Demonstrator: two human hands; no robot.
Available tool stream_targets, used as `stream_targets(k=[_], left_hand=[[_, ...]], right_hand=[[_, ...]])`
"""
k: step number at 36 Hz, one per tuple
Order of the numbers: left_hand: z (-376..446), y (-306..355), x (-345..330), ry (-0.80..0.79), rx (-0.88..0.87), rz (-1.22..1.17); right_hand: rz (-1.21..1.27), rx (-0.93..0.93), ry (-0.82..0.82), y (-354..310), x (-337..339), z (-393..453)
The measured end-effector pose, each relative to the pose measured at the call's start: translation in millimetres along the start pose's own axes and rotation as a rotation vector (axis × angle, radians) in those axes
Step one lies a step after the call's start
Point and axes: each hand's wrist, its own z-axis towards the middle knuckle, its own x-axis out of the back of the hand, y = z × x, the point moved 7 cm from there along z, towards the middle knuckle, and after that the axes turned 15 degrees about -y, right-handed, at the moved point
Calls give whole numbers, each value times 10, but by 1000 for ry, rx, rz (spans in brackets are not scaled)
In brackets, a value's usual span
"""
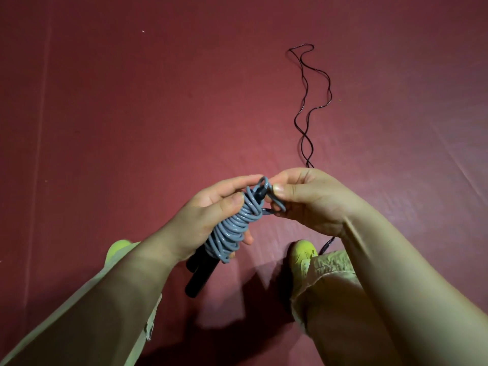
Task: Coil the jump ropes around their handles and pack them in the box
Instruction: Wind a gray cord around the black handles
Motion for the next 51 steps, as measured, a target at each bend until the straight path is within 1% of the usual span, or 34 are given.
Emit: stream_targets(k=[4,11,14,19,23,29,31,35,37,39,41,44,48,51], left_hand=[[14,-35,37,-10,-5,25],[19,-60,60,-27,-5,-4],[19,-49,41,-54,-10,-4],[14,-54,65,-40,-10,13],[11,-38,75,-31,-37,23],[35,-69,50,-20,-73,-16],[46,-89,26,5,-65,-52],[89,-143,-76,-21,-49,-71],[111,-142,-82,-20,-71,-76],[126,-127,-64,-8,-92,-69],[145,-119,-46,4,-107,-60],[163,-121,15,48,-111,-35],[189,-125,62,94,-97,22],[218,-186,50,94,-74,-2]], right_hand=[[-4,-17,-9,11,-22,-11],[-31,7,-45,0,-21,-5],[-32,26,-78,33,-9,16],[28,100,-78,66,-8,73],[144,205,-26,64,-3,106],[242,307,46,89,-32,153],[236,345,147,102,-42,164],[2,358,586,46,-5,43],[-47,351,719,-2,0,-16],[-3,331,787,1,13,-52],[126,342,752,45,10,-37],[297,402,621,59,-37,-7],[302,460,508,30,-98,1],[263,440,460,36,-142,12]])
